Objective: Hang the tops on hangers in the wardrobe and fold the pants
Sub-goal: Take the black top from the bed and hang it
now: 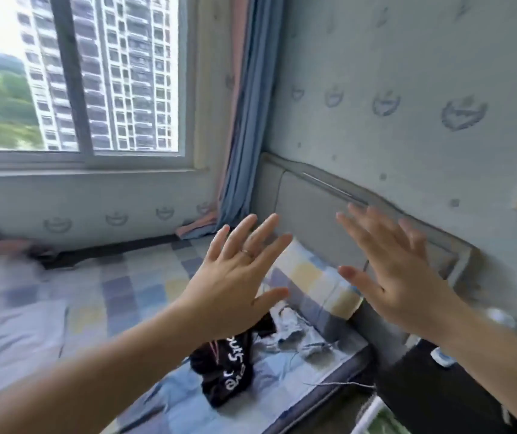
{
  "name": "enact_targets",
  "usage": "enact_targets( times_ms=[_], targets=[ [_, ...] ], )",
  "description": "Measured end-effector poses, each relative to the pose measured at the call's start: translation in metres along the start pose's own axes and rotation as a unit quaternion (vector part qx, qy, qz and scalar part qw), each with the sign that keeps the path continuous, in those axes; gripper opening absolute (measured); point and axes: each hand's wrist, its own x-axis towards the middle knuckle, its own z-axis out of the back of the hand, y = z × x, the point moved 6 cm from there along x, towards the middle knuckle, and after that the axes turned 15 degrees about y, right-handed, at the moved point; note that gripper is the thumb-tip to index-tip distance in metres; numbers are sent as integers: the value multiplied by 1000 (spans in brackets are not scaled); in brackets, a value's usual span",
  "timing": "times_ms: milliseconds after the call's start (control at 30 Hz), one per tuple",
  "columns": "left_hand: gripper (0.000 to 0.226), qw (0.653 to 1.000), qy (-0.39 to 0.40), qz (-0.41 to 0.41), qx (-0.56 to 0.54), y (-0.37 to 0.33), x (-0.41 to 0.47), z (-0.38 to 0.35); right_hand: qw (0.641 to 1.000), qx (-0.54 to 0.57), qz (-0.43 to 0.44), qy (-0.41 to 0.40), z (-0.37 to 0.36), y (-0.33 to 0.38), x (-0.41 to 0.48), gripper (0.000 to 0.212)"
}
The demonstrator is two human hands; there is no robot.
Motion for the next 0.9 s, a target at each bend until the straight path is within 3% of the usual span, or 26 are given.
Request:
enact_targets(
  times_ms=[200,433,600,900],
  targets=[
    [76,983,50,169,-49,118,-80,-82,987,85,120,64,-107,78,102,72],
    [74,922,142,339,-122,211,-137,-185,959,149,165,176,-238,118,194,76],
    [70,876,241,376,-184,244,-154,-279,934,157,131,295,-362,121,225,68],
    [69,820,348,349,-293,281,-151,-475,883,135,-34,449,-586,101,223,61]
  ],
)
